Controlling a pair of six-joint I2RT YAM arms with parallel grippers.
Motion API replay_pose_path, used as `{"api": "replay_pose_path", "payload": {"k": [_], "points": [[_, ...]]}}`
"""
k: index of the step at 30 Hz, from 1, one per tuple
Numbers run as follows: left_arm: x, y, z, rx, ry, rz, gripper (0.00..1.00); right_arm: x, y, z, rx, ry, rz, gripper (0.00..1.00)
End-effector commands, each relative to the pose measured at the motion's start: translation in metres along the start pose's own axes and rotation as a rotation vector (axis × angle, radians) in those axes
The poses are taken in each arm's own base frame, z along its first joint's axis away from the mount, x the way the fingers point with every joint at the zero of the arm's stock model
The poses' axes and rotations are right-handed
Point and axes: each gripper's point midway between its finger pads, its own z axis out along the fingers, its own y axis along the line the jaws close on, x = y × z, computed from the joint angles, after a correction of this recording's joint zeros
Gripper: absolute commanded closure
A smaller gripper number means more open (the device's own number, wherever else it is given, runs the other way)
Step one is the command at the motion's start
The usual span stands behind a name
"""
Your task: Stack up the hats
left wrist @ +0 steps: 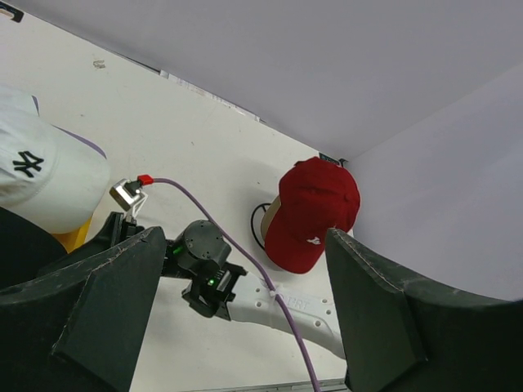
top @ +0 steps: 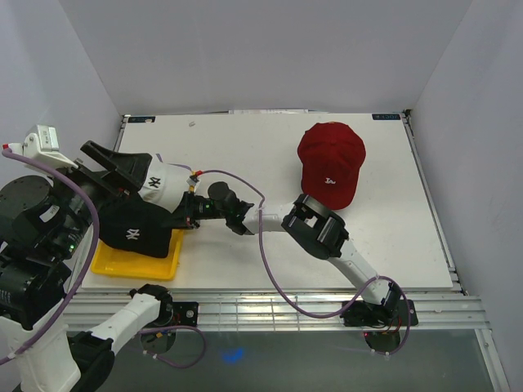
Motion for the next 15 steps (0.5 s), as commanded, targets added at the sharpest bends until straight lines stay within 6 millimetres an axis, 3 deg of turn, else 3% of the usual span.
{"api": "replay_pose_path", "payload": {"k": [1,7,15], "points": [[-0.001,0.003,-0.002,-0.01,-0.007,0.011,0.11,0.003,0.023,0.001,-0.105,0.007,0.003,0.88],[-0.001,0.004,-0.003,-0.014,-0.012,0.01,0.11,-0.001,0.047,0.002,-0.177,0.01,0.051,0.92],[-0.004,0.005,-0.004,-0.019,-0.026,0.008,0.11,-0.009,0.094,-0.004,-0.29,-0.003,0.048,0.92]]}}
